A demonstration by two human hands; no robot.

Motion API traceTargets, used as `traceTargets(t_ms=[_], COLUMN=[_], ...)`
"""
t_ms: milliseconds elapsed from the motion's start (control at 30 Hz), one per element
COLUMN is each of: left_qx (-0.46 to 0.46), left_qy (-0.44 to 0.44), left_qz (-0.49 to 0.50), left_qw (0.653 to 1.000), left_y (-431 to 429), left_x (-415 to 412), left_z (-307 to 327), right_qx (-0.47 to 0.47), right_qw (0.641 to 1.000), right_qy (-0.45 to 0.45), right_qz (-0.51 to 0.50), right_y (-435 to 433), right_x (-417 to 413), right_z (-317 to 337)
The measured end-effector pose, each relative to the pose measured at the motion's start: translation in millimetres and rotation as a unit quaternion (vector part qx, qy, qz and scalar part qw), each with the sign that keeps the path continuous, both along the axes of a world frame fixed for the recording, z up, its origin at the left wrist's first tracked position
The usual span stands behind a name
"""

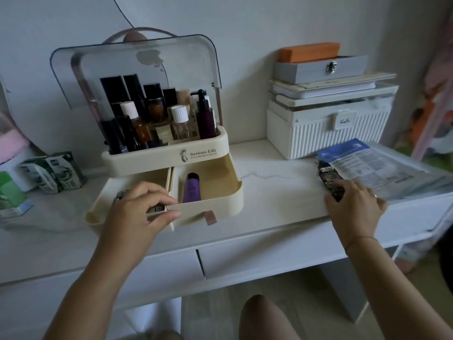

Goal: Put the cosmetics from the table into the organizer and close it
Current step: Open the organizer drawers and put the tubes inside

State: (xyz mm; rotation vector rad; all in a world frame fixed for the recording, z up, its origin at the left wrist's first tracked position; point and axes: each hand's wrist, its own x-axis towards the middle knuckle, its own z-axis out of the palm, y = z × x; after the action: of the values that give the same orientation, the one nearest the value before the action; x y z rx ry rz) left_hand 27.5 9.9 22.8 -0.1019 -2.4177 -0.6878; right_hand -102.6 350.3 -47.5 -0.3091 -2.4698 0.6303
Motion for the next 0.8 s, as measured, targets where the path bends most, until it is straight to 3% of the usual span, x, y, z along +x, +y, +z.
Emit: traceTargets(t_ms=[167,467,633,800], left_qx=[0.009,-0.006,-0.003,0.010], left_qy=[0.026,-0.013,-0.004,0.026], left_qz=[-0.003,-0.017,-0.025,-0.029], left_qw=[1.000,1.000,1.000,0.999], left_y=[1.1,-3.4,-2.8,-2.2], left_x=[-2.3,1.5,5.0,3.2], left_z=[-1.3,5.3,3.4,0.1], right_qx=[-0.013,-0.146,-0.148,-0.178], right_qw=[1.000,0.974,0.968,0.925], right_qy=[0.011,0.149,0.115,0.269], right_qz=[0.017,0.090,0.167,0.200], right_y=[-12.5,-41.6,-51.8,-76.1], right_x=[7.5,27.7,29.6,51.6], right_z=[-0.5,-0.5,-1.6,38.2])
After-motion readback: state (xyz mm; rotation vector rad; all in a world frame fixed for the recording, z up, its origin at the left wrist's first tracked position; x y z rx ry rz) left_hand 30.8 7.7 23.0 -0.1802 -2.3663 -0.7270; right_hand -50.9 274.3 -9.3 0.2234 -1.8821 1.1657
